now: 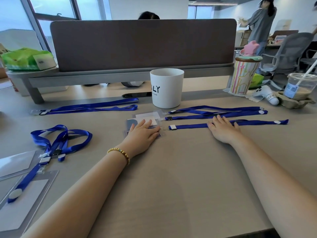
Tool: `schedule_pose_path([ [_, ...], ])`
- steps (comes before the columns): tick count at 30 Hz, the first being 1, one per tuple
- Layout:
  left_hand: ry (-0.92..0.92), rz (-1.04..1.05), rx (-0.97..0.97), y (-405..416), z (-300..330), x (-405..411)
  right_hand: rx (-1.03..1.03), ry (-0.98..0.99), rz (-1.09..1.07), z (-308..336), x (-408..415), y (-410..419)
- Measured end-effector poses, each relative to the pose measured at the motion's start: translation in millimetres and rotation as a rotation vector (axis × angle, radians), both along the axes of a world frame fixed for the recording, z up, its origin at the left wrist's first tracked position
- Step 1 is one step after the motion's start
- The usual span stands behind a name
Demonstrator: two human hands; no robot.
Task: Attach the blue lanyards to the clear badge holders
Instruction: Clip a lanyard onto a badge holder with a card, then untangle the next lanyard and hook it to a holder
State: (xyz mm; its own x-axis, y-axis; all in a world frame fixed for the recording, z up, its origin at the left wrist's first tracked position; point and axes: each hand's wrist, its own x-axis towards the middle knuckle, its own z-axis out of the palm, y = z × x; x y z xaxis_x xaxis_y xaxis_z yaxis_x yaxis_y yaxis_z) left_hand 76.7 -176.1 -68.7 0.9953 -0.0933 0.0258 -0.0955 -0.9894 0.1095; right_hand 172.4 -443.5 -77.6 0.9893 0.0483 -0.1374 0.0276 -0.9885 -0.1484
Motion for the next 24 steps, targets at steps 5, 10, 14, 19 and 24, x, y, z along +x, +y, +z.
schedule_pose_path([
  [5,-0.163,0.014,-0.106,1.9,-0.3,-5.5,0.06,-0.128,0.058,1.3,-6.9,8.3],
  [10,-0.225,0.068,-0.221,15.5,2.9,-24.9,0.15,-0.218,0.243,15.6,-41.5,53.3],
  [14,-0.24,0.163,-0.257,39.3,5.3,-48.8,0.252,-0.212,0.383,17.8,-70.8,107.5],
  [19,-0.268,0.317,-0.274,88.3,5.4,-80.7,0.253,-0.17,0.537,17.0,-92.3,169.9],
  [24,-0.277,0.52,-0.246,133.8,8.6,-101.2,0.329,-0.137,0.64,14.3,-117.2,222.8],
])
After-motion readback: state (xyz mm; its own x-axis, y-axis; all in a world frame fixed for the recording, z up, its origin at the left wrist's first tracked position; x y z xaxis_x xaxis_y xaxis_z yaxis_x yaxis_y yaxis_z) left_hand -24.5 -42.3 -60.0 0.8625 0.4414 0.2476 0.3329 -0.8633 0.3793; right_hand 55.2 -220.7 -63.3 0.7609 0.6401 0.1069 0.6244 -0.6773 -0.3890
